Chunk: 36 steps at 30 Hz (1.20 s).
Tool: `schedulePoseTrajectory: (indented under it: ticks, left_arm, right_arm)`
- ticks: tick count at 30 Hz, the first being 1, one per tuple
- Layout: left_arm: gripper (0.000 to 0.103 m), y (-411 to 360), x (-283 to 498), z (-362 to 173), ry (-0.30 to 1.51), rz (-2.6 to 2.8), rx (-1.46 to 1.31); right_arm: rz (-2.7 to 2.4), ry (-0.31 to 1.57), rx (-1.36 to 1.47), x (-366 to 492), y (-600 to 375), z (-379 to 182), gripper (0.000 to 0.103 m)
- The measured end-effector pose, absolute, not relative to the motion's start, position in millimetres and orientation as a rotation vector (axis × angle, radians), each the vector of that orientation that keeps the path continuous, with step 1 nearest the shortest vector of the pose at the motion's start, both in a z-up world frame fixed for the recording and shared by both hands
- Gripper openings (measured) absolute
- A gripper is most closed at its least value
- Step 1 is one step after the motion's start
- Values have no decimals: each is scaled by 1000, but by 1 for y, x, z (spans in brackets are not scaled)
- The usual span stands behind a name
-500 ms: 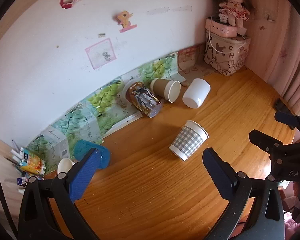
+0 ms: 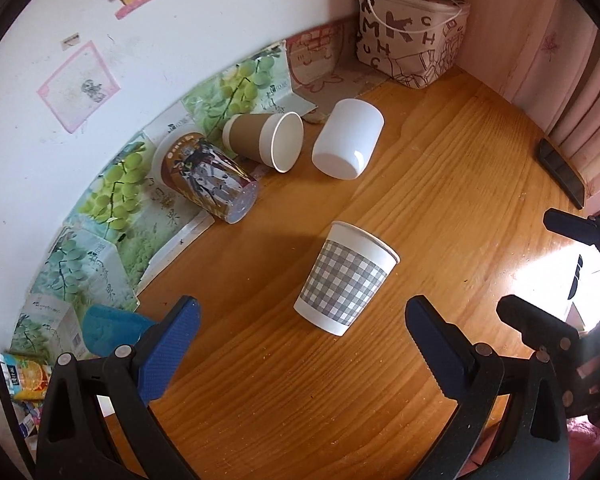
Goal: Flip cup upright
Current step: 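Move the left gripper toward the tipped checkered paper cup, then close the left gripper around the checkered cup's body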
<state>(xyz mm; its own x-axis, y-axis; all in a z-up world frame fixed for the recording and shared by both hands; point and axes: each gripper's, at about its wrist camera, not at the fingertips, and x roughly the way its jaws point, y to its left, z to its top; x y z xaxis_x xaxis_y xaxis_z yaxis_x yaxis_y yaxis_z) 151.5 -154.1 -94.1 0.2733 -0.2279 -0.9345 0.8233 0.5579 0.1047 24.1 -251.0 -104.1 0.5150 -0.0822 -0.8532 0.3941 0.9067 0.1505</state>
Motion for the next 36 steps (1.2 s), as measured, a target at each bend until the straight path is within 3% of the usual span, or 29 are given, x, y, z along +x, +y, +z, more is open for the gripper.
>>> schedulePoseTrajectory:
  ticks: [19,25,30,32,36]
  left_arm:
    - [102,-201,175,-180,1314,-808,786]
    - [96,-206,176,-192,1355,-806,790]
    - [85,-212,174,-201,1401,-801,773]
    - [76,-212,174,-203,1409,-795,767]
    - [74,-211,178,-206,1425,-777,734]
  right_arm:
    - [-268,1108,316,25,-246,-142,101]
    - [-268,1130,329,26,-247,-150,101]
    - [-266,1141,301,27,-249,-153,101]
    - [-259,1143,292,28,-249,-153,101]
    - [-240,1149,288,30,-249,-154,101]
